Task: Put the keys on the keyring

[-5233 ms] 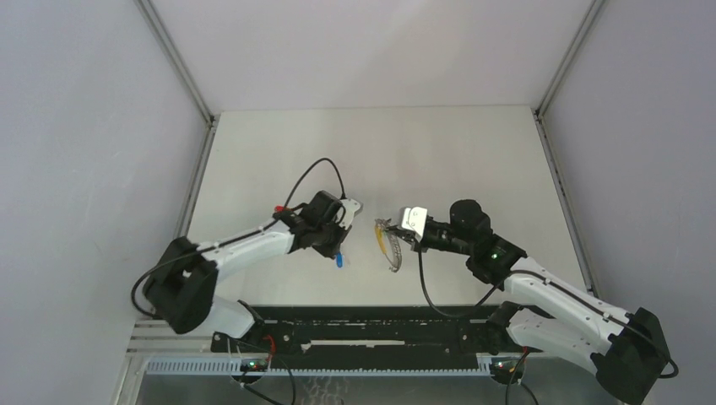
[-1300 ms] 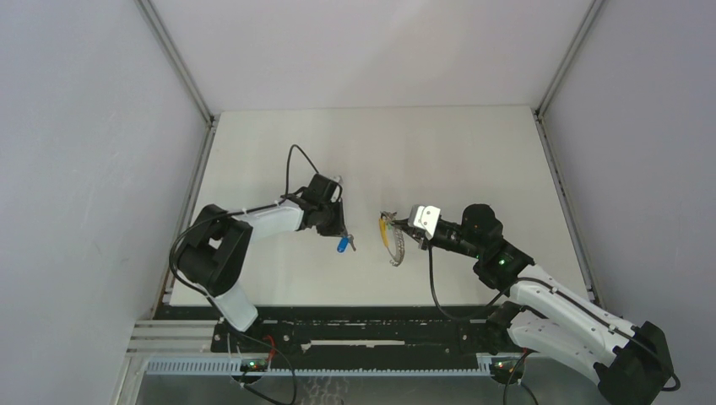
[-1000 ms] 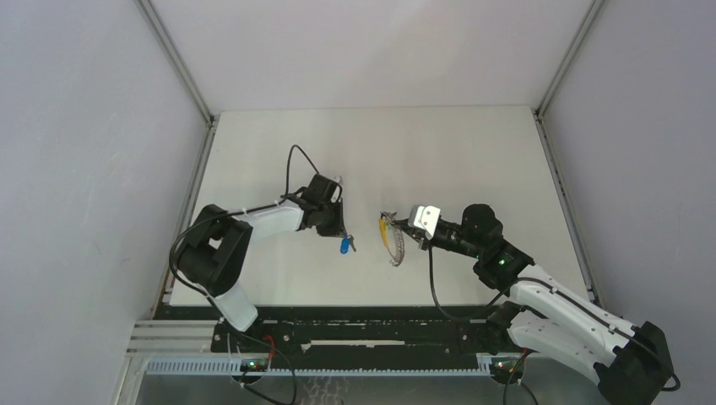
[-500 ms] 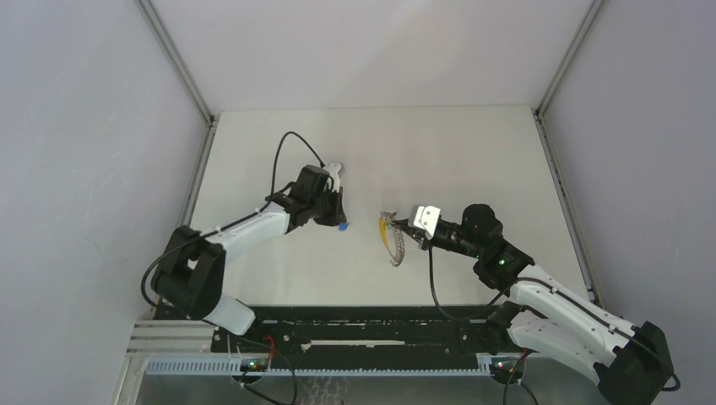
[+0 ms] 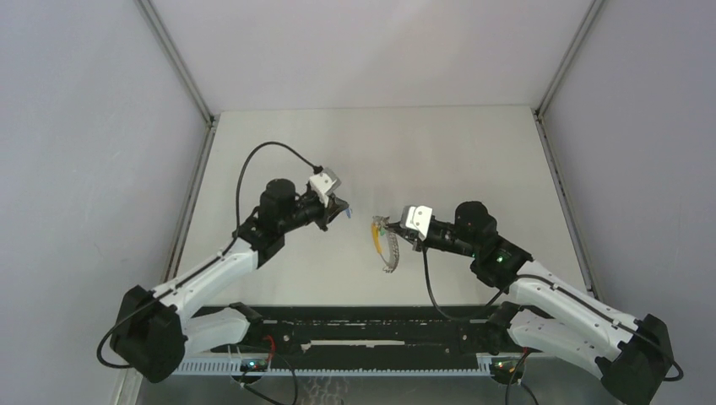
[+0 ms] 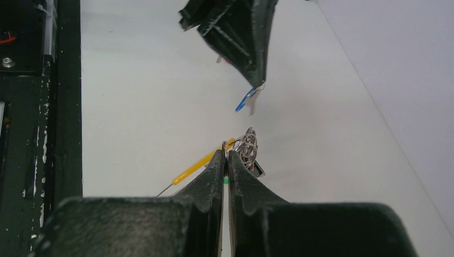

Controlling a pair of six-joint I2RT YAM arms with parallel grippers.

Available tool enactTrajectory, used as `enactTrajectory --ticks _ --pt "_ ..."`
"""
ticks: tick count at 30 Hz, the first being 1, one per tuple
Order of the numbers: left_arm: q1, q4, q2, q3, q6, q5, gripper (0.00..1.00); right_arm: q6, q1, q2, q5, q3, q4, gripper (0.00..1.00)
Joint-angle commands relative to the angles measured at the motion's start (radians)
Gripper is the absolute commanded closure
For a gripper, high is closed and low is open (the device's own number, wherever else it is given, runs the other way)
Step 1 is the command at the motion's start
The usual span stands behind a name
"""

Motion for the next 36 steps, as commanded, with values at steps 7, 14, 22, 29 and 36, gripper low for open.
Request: enactTrajectory --ticks 7,14,22,29,36 --pt "0.000 0.268 -0.202 -0.159 0.387 0.341 1.00 -0.080 0.012 0.044 -0.024 0.095 -0.018 1.00" --pt "0.000 0.236 -0.268 -0.174 0.470 0.491 1.00 -0.167 -0.021 0.085 -0.148 0.094 0.002 1.00" --pt "-0.002 0.143 -0.246 -0.147 0.534 0.598 1.00 -0.238 -0.039 0.123 -0.207 0.109 0.013 1.00" --pt "-0.038 0.041 -0.240 -0.114 0.601 0.576 1.00 -0.258 -0.041 0.142 -0.233 0.136 -0.013 1.00" --pt "-0.061 0.043 -0.248 -0.107 0.606 0.563 1.00 -0.274 -0.018 0.170 -0.258 0.138 -0.005 1.00"
